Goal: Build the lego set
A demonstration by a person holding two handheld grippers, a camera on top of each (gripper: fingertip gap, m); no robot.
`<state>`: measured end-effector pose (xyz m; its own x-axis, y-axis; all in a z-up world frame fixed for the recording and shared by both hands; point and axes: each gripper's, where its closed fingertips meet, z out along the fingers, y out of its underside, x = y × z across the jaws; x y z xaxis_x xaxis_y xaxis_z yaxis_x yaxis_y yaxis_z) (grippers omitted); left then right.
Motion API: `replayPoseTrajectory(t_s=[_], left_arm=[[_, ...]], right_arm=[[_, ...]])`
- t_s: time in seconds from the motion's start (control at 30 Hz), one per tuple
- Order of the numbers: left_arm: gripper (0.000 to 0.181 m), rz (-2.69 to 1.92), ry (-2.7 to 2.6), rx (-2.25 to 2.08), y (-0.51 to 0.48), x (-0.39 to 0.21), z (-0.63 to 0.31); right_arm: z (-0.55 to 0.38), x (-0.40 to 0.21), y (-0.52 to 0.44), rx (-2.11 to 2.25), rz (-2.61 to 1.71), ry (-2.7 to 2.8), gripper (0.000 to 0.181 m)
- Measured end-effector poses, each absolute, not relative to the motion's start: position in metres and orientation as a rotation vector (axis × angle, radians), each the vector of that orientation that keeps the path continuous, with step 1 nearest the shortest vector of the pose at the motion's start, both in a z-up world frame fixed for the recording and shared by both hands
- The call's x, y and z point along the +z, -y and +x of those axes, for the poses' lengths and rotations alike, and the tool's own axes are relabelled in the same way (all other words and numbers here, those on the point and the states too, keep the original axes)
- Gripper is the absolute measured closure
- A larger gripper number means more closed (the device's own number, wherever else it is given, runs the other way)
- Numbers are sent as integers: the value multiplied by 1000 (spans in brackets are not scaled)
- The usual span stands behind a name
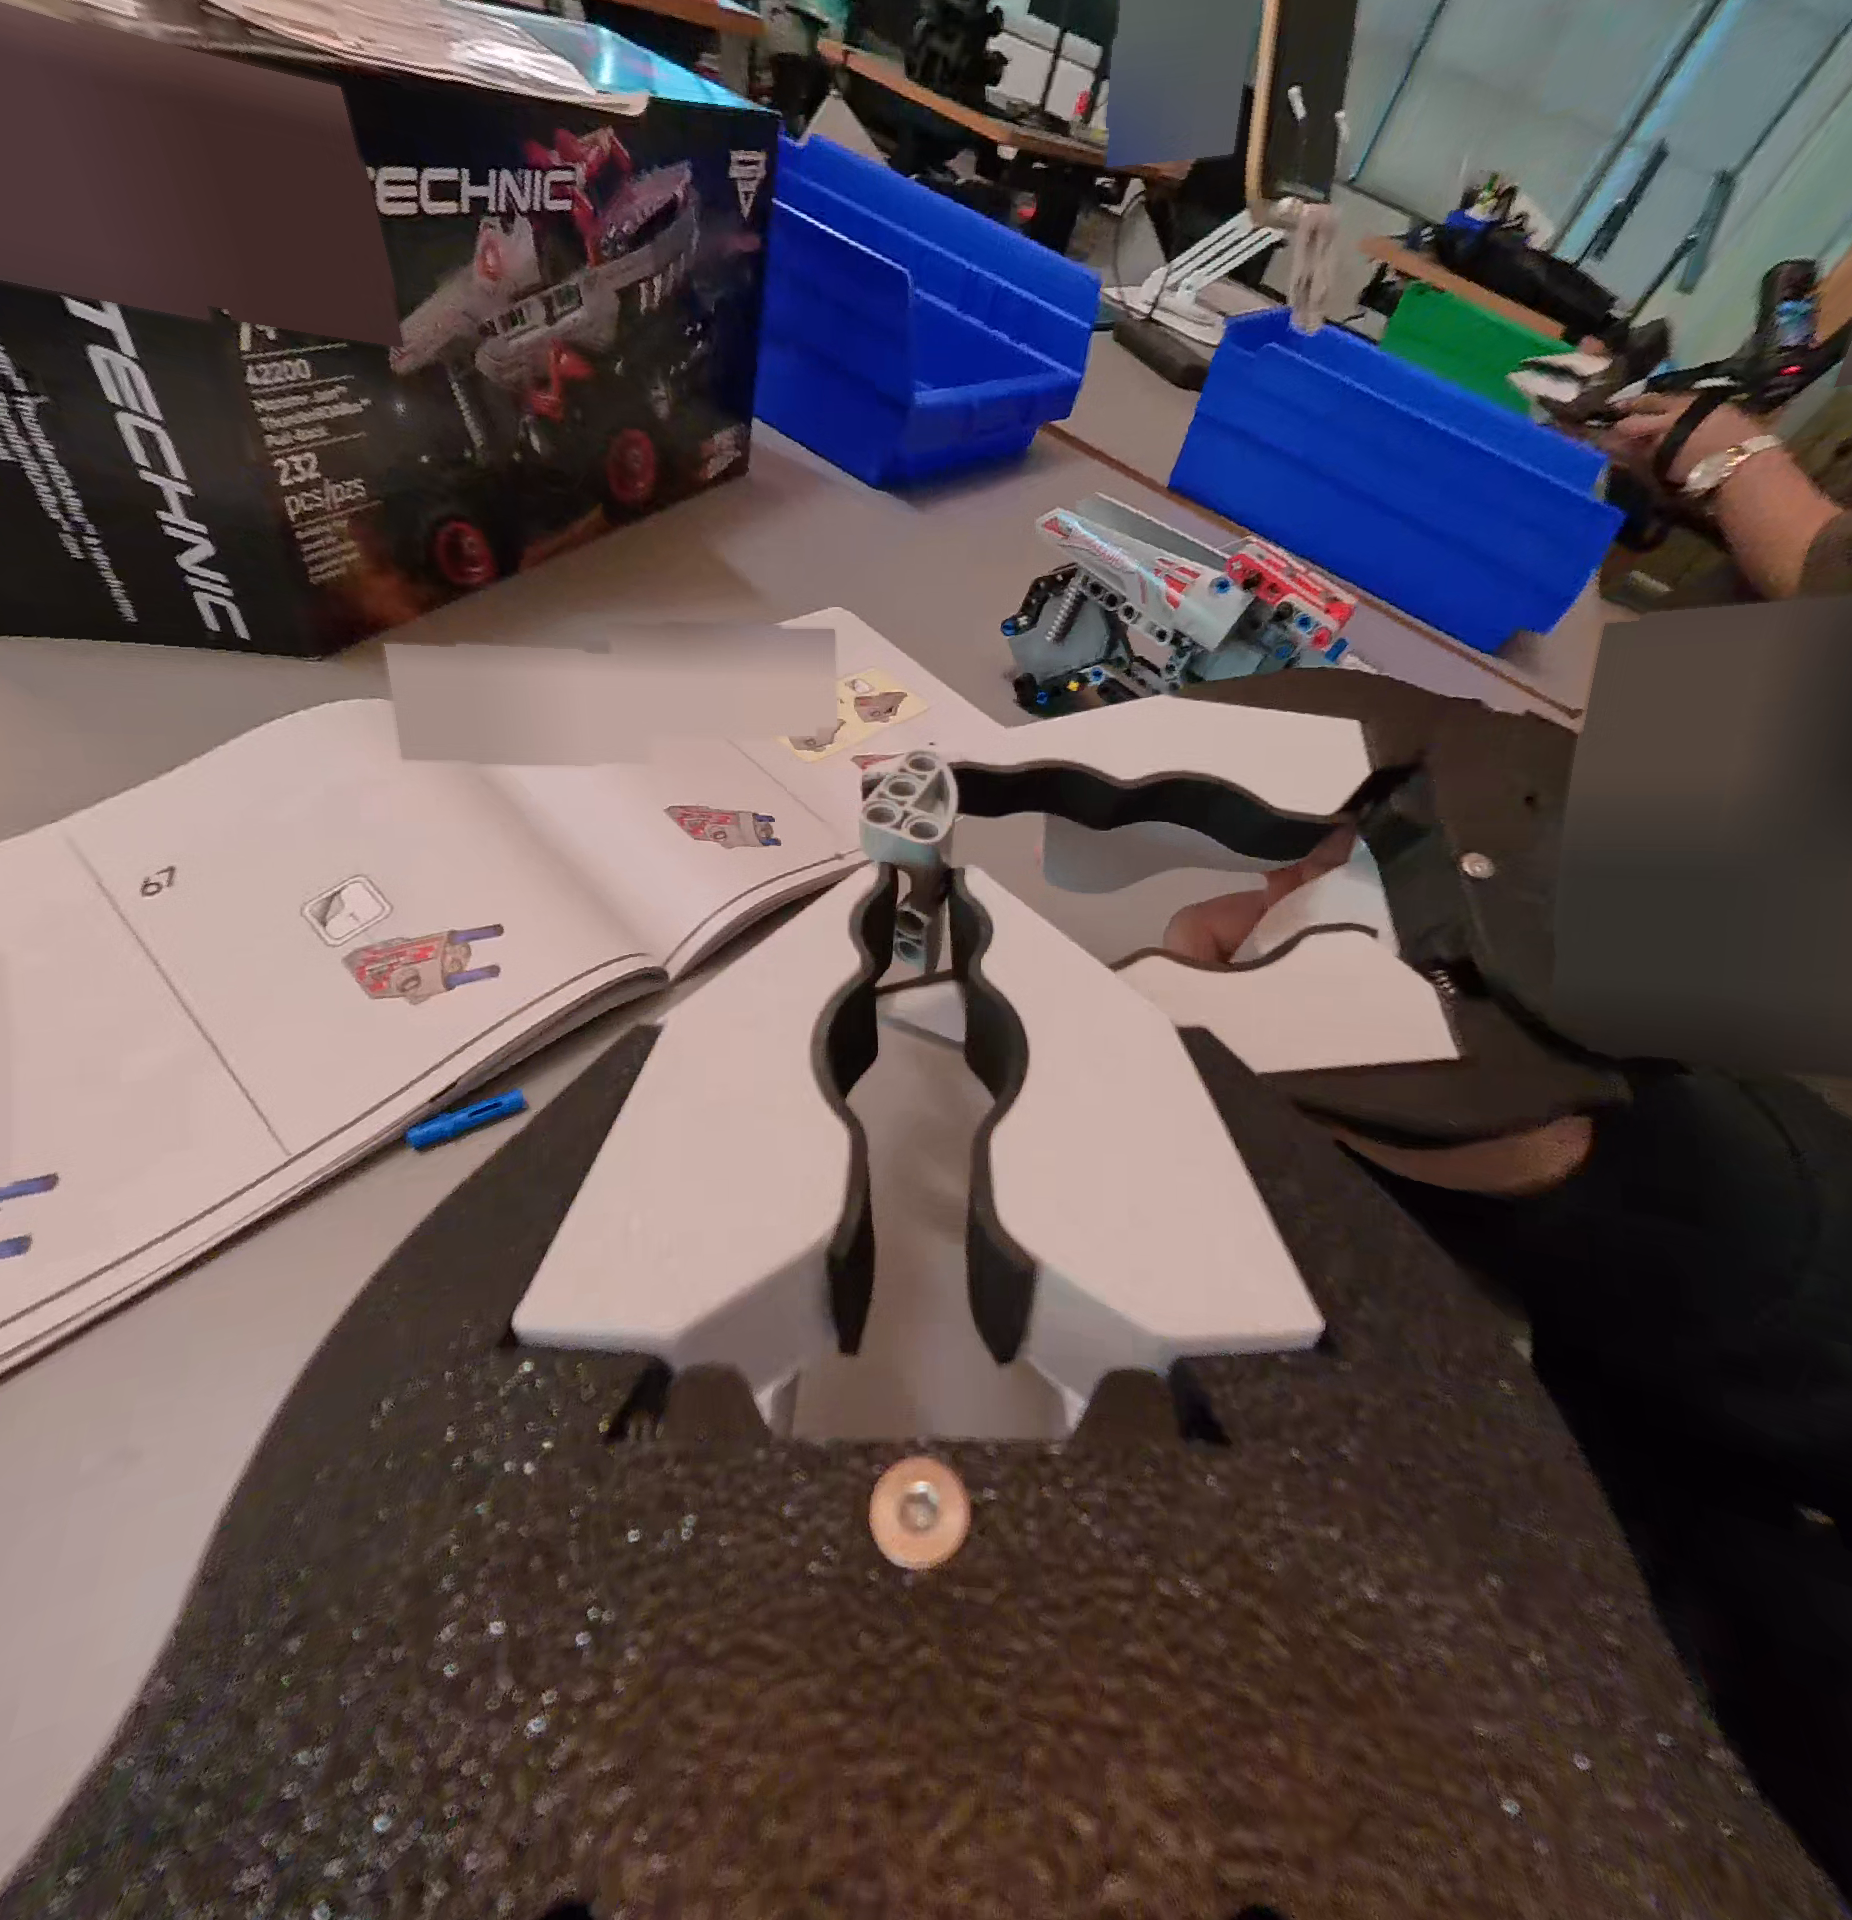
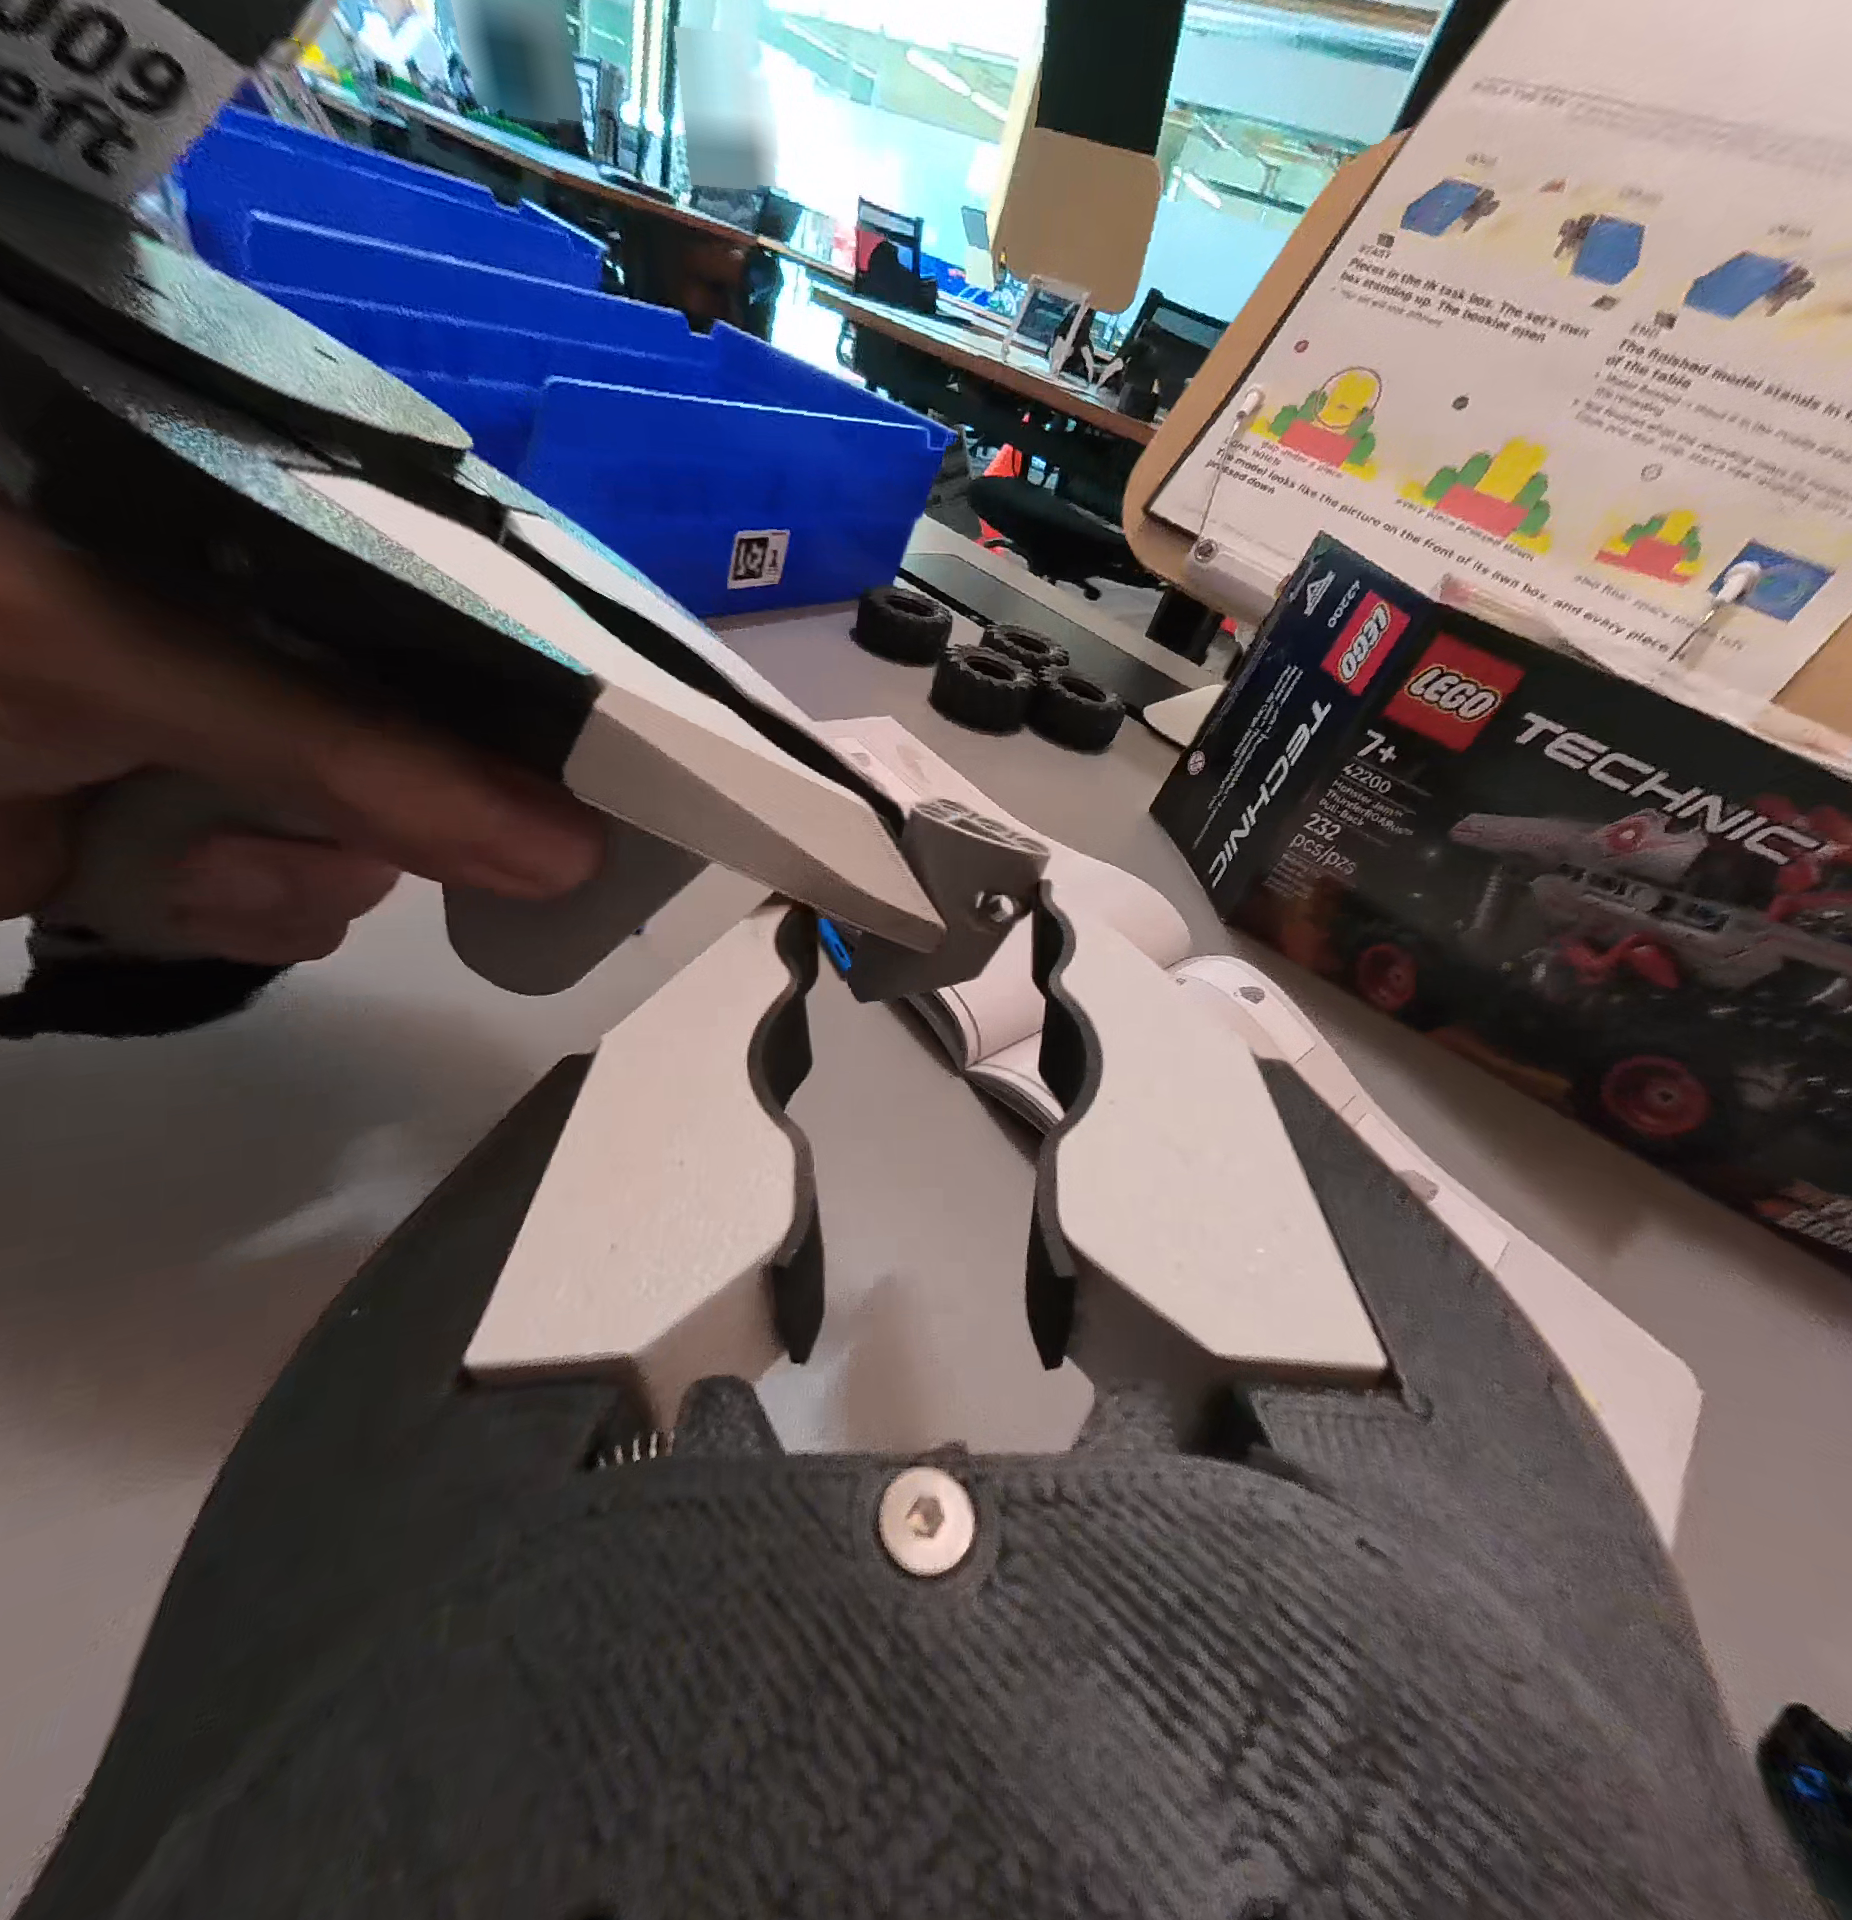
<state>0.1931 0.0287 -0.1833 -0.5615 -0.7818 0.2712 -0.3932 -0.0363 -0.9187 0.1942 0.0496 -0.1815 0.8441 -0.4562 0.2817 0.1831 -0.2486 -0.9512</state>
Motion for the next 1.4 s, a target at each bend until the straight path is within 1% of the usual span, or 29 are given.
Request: replayPoseTrajectory(t_s=[0.1,0.33,0.37,0.4,0.6,0.63,0.7,0.8,0.97,1.13,1.33,1.4], left_arm=[[174,-1227,-1920,-1552,-29,-186,192],[169,-1153,-2021,-1540,-29,-180,184],[148,-1147,-2046,-1521,-30,-180,182],[143,-1132,-2071,-1498,-32,-180,181],[144,-1056,-2096,-1482,-37,-174,178],[148,-1043,-2105,-1489,-36,-173,178],[168,-1014,-2112,-1508,-35,-170,176],[168,-1001,-2112,-1499,-36,-171,176],[168,-1190,-1957,-1588,-33,-174,175],[168,-1267,-1876,-1611,-32,-186,169],[170,-1093,-2020,-1529,-35,-192,164],[172,-1010,-2118,-1402,-46,-199,163]], right_arm=[[196,-186,-47,-659,-1757,-185,149],[190,-179,-47,-706,-1698,-114,150],[193,-183,-46,-724,-1730,-110,150],[194,-187,-46,-733,-1757,-95,150],[186,-178,-48,-707,-1683,-38,150],[184,-177,-48,-716,-1669,-17,151],[180,-180,-51,-697,-1686,16,150],[180,-181,-51,-709,-1693,28,150],[180,-183,-52,-756,-1703,30,149],[178,-192,-54,-728,-1769,50,156],[194,-204,-46,-813,-1859,0,157],[206,-207,-36,-858,-1882,-44,157]])
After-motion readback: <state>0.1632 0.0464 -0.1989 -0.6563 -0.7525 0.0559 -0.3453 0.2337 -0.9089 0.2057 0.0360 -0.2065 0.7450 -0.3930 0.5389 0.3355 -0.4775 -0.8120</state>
